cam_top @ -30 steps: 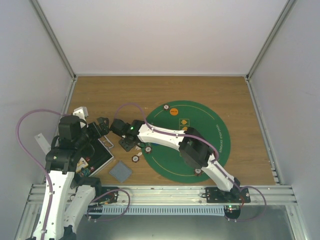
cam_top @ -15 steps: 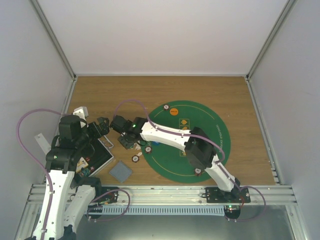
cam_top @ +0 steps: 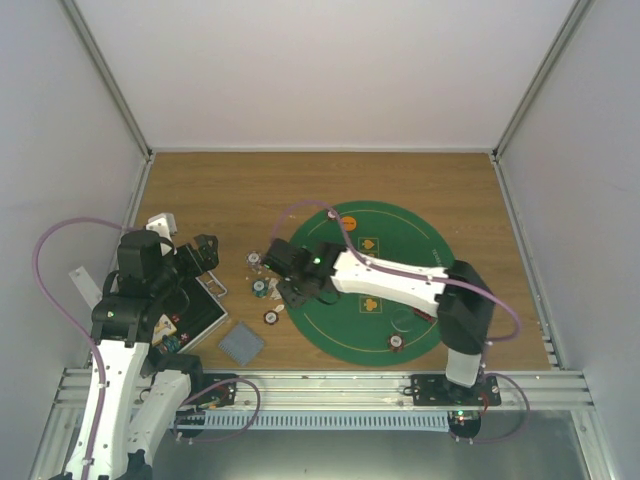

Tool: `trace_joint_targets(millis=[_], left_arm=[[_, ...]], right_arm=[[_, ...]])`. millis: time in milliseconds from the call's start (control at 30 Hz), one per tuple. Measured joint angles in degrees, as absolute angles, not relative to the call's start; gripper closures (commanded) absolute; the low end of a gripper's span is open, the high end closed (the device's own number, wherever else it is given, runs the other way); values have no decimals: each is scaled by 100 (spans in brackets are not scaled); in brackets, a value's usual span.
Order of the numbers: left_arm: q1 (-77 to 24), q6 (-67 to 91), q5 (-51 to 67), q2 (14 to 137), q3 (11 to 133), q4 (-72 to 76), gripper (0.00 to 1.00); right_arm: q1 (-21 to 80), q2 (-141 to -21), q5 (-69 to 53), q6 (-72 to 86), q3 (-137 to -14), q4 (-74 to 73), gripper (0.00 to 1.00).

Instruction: Distribute texas hold em gaming equipment

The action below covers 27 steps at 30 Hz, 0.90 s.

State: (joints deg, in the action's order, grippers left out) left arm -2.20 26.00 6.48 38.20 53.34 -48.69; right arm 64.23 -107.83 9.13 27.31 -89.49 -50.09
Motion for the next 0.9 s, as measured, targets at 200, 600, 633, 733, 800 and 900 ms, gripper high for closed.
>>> trace_joint_targets(millis=[200,600,633,733,800,900], left_arm=[[-220,2593,746,3778,5271,-4842,1],[-220,2596,972,3732,5041,-4718,1],[-220,2596,991,3732,5039,-4713,1],[-220,2593,1020,3730,5033,-4707,1],[-220,2593,1028,3730,5033,-4707,1],[-222,2591,1031,3728,5033,-4703,1]], right_arm=[[6331,-9369,882,3420,-6928,-4995,63],[5990,-7308,624,4801,-4348,-5218,62],[5920,-7236,615,4851,-4316,-5218,63],[5625,-7078,598,4960,-4292,-5229,63],[5428,-7019,598,5000,-4292,-5247,63],[5113,-6923,613,5087,-4287,-5336,62]])
